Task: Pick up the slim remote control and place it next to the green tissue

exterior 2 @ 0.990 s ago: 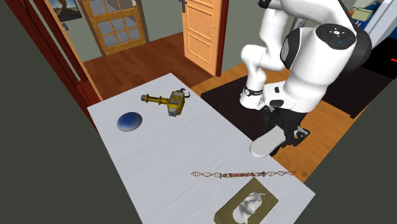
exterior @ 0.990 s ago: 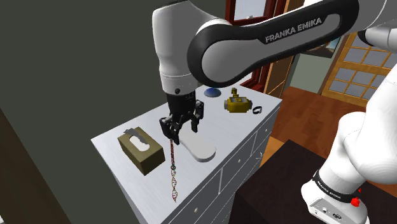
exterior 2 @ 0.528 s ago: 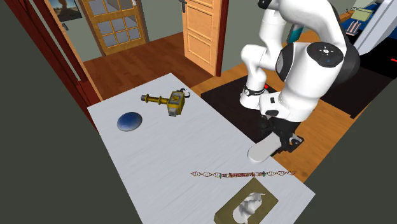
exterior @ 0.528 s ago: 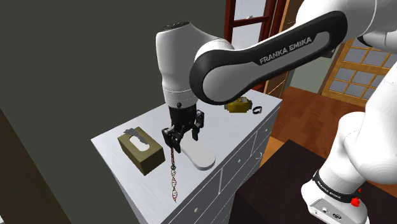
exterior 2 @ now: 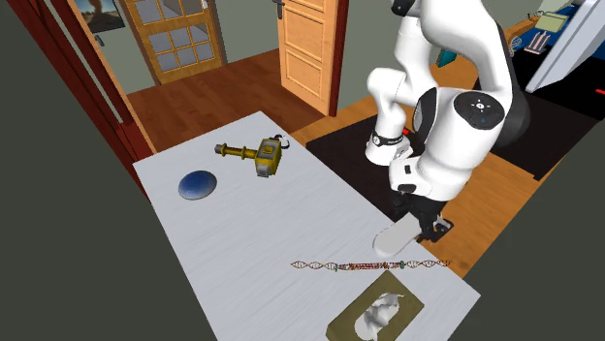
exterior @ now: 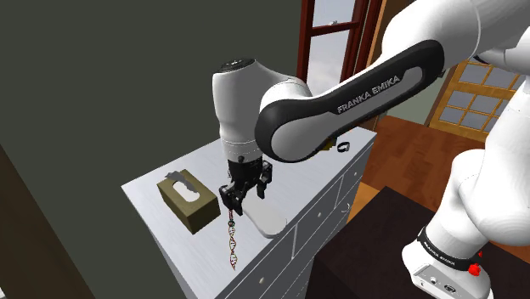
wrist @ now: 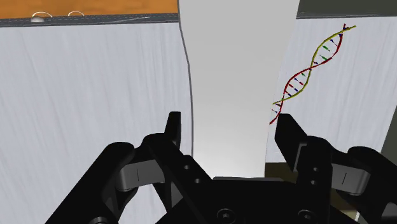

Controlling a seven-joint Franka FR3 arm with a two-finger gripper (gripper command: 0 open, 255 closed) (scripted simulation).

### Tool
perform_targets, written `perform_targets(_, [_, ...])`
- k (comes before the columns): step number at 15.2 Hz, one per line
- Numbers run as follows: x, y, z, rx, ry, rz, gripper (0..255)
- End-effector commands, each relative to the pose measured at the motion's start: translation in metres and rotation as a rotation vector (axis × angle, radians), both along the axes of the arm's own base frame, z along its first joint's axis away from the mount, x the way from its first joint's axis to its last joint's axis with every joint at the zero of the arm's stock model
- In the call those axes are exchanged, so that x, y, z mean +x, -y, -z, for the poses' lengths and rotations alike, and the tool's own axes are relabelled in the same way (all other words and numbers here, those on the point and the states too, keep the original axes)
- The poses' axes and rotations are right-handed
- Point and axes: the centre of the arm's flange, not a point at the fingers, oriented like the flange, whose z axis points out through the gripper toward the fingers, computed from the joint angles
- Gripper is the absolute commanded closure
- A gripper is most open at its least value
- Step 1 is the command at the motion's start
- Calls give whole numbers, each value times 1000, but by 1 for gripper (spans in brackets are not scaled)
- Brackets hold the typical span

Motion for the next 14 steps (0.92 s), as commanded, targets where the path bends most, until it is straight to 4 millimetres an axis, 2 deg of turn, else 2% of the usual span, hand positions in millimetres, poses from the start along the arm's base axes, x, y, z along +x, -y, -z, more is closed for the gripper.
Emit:
perform_targets(1, [0,0,10,1,1,0,255])
perform_targets(14, [0,0,79,1,1,0,255])
